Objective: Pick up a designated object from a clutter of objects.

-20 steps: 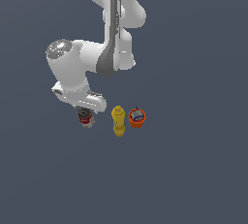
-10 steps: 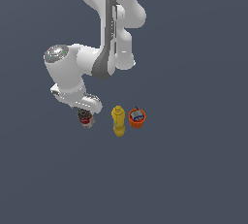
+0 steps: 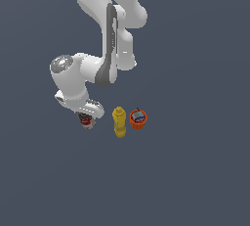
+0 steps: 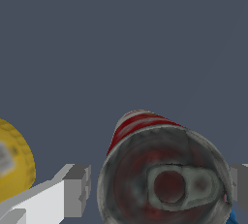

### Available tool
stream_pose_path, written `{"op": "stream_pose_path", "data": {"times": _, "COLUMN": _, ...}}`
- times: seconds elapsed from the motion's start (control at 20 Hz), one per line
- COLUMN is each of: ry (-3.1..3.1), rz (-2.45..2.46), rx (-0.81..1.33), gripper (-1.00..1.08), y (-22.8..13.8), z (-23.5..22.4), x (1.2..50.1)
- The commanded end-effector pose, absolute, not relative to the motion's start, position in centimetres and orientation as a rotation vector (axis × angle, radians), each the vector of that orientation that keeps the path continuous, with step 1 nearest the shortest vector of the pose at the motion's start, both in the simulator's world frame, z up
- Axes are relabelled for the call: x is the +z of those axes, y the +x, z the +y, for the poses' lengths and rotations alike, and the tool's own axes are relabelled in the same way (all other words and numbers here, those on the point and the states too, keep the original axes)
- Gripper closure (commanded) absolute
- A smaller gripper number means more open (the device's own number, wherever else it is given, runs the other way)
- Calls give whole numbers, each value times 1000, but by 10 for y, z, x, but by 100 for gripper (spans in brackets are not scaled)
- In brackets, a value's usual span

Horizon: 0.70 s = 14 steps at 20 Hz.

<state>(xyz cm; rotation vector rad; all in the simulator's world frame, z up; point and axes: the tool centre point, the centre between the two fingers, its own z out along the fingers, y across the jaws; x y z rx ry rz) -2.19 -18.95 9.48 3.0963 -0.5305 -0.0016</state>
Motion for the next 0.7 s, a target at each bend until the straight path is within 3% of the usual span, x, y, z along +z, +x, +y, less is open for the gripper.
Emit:
{"op": "stream_pose_path", "data": {"times": 0.0, "ry": 3096, "rz": -531, "rx": -1, "gripper": -92, "y": -22, "z": -190, "x": 85}}
{"op": "stream_pose_path", "data": {"times": 0.25, "ry": 3096, "rz": -531, "rx": -1, "gripper": -92, "y": -21, "z": -190, "x": 77}}
{"op": "stream_pose_path", "data": {"times": 0.3, "ry": 3096, "rz": -531, "rx": -1, "gripper": 108, "y": -21, "z": -190, "x": 77}}
{"op": "stream_pose_path", "data": {"times": 0.65, "ry": 3096, "rz": -531, "rx": -1, "gripper": 108, "y": -21, "z": -190, "x": 77}}
